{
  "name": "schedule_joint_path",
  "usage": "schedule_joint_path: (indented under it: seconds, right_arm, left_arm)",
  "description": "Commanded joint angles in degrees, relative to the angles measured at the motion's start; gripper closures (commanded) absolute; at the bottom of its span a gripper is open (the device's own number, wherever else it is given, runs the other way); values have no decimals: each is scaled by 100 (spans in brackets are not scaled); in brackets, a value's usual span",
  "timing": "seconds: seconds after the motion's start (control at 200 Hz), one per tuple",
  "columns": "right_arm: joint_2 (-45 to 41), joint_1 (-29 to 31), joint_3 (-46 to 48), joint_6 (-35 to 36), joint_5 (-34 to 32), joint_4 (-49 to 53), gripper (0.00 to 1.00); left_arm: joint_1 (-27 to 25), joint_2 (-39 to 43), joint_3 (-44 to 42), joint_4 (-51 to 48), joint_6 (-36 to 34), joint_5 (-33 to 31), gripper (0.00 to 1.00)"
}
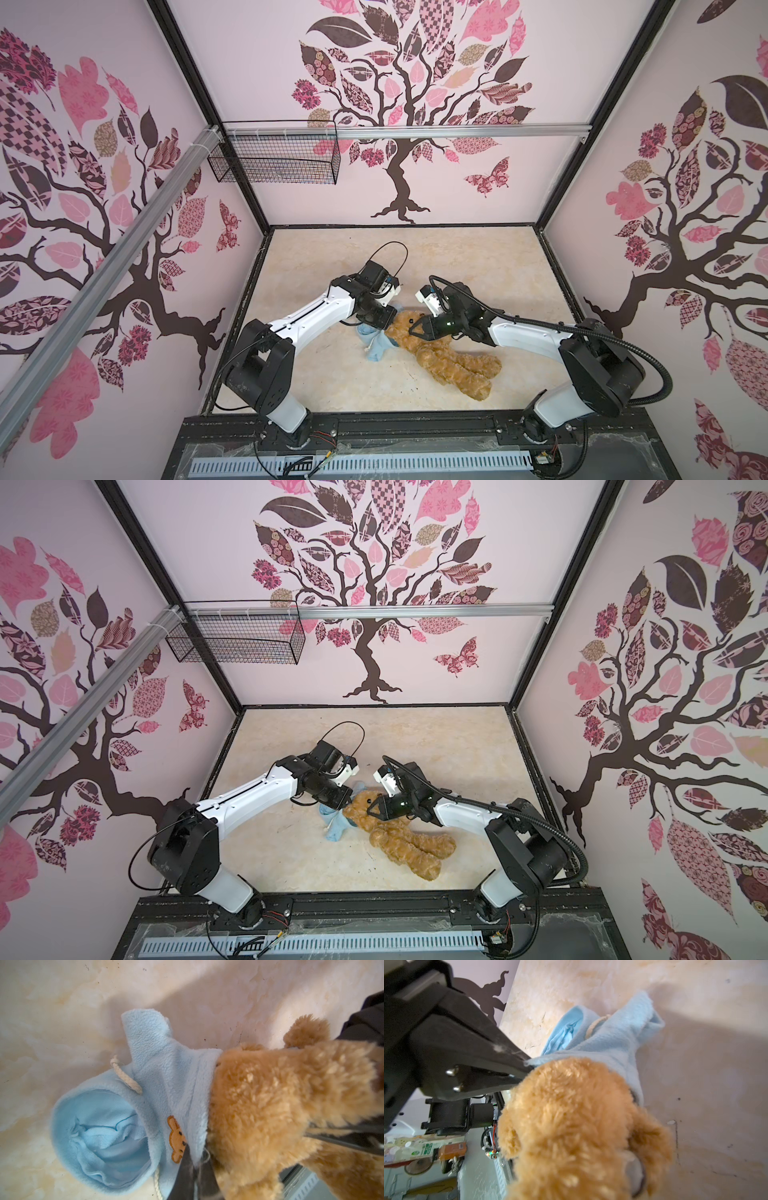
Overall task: Dress the teddy bear
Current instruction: 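Drag the bear's head toward the hoodie opening held by the left gripper, then push the bear's head into the hoodie neck with the right gripper while left holds hem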
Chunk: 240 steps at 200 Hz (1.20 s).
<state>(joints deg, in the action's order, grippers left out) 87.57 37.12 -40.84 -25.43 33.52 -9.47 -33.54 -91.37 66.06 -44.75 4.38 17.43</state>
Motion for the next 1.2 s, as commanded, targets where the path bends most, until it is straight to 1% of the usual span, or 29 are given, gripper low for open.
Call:
schedule_joint_path:
  seconds: [0.0, 0.14, 0.255, 0.395, 0.595, 0.725, 0.835, 1.03, 1.195]
  right_arm:
    - [-232, 49, 138, -376, -561, -305, 88]
    - [-336, 229, 143, -285, -1256, -125, 89]
    - [-300, 306, 142, -189, -1391, -120, 89]
    - [-205, 592, 89, 150, -1263, -183, 89]
    - [-281, 604, 378, 446, -822, -742, 89]
    - [-335, 605, 482, 808, -552, -962, 90]
    - [-297, 605, 539, 1010, -369, -1122, 90]
    - [-68, 605, 778, 901, -79, -1980, 90]
    - [-54, 578, 1081, 609, -253, -2886, 90]
  left_arm:
    - [-30, 163, 108, -39, -99, 189, 100]
    - [-47, 164, 117, 4, -65, 404, 100]
    - [-47, 174, 132, 62, 14, 585, 100]
    - [-59, 166, 239, 194, 318, 755, 100]
    - [-56, 112, 465, 372, 1147, 663, 100]
    - [-59, 77, 431, 722, 1687, 682, 100]
    - [-65, 127, 390, 1027, 1965, 784, 100]
    - [-175, 306, 142, 1534, 2176, 1345, 100]
    - [-208, 549, -318, 1831, 2173, 1670, 99]
